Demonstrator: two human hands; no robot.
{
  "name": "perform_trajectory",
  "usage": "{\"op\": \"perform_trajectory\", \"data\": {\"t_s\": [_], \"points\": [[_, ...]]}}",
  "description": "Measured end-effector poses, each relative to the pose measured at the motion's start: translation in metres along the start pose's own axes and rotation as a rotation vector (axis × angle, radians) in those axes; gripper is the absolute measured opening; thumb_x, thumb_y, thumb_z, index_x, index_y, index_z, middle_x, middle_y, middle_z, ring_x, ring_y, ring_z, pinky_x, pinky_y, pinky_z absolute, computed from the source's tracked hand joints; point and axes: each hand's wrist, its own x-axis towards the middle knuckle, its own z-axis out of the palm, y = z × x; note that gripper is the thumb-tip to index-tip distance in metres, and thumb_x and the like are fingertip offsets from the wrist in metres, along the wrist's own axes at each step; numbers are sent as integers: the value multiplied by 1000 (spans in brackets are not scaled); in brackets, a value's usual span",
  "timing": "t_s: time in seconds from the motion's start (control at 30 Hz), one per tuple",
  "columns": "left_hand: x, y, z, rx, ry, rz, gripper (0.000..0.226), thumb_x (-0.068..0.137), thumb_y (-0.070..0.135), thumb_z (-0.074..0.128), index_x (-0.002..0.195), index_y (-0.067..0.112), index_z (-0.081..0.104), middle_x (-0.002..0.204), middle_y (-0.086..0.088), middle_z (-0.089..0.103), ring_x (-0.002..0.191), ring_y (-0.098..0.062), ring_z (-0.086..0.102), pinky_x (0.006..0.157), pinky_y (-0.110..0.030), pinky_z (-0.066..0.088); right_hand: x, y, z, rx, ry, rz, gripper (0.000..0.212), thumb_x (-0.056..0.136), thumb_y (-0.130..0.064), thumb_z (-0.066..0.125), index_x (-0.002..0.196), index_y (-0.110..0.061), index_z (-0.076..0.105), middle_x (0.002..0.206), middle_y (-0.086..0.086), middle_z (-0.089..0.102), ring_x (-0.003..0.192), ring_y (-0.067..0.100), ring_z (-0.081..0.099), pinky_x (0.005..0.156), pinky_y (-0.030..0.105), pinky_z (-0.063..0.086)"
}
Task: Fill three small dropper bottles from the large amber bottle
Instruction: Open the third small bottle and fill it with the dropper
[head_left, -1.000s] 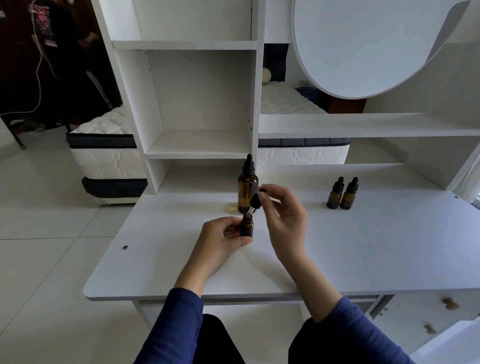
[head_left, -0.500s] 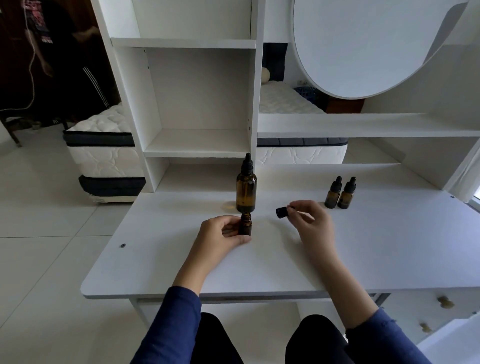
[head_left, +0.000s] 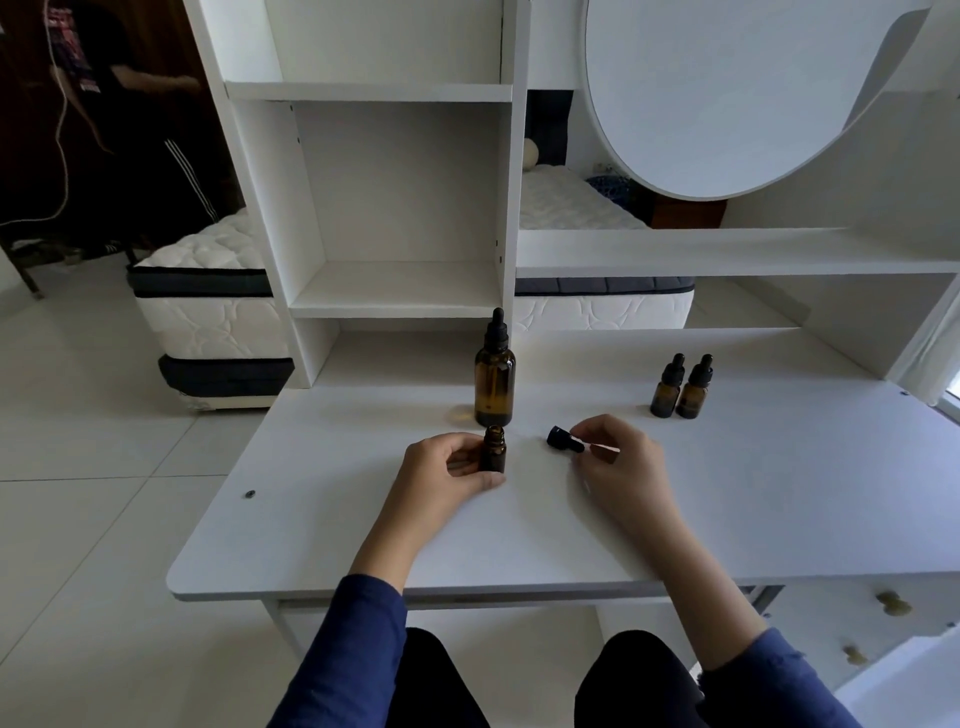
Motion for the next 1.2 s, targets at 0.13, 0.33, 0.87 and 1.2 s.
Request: {"op": "perform_trajectory", "data": {"t_s": [0.13, 0.33, 0.87, 1.2], "points": [[0, 0, 0, -10, 0, 0, 34, 68, 5, 81, 87, 28, 66, 90, 8, 72, 84, 1, 68, 78, -10, 50, -7, -6, -5, 74, -29, -15, 36, 76, 5, 51, 96, -22, 64, 103, -4, 61, 100, 12, 56, 89, 25, 45], [-1, -1, 0, -3, -1, 0, 31, 70, 7, 80, 92, 26, 68, 93, 8, 72, 86, 0, 68, 83, -15, 52, 11, -41, -4, 181, -5, -128, 23, 84, -4, 60, 102, -18, 62, 108, 1, 63, 105, 12, 58, 95, 26, 46], [-6, 5, 0, -2, 9, -17, 28, 72, 9, 78, 91, 26, 67, 90, 10, 71, 83, 3, 67, 73, -5, 48, 67, -106, 42, 209, 95, -206, 9, 85, -13, 64, 87, -7, 69, 87, 3, 68, 78, 8, 59, 58, -1, 42], [-5, 3, 0, 11, 10, -8, 28, 72, 10, 78, 93, 25, 68, 91, 10, 72, 84, 2, 67, 76, -8, 50, 67, -106, 43, 192, 118, -212, 9, 86, -13, 63, 89, -7, 69, 88, 3, 68, 79, 9, 59, 58, -3, 40]]}}
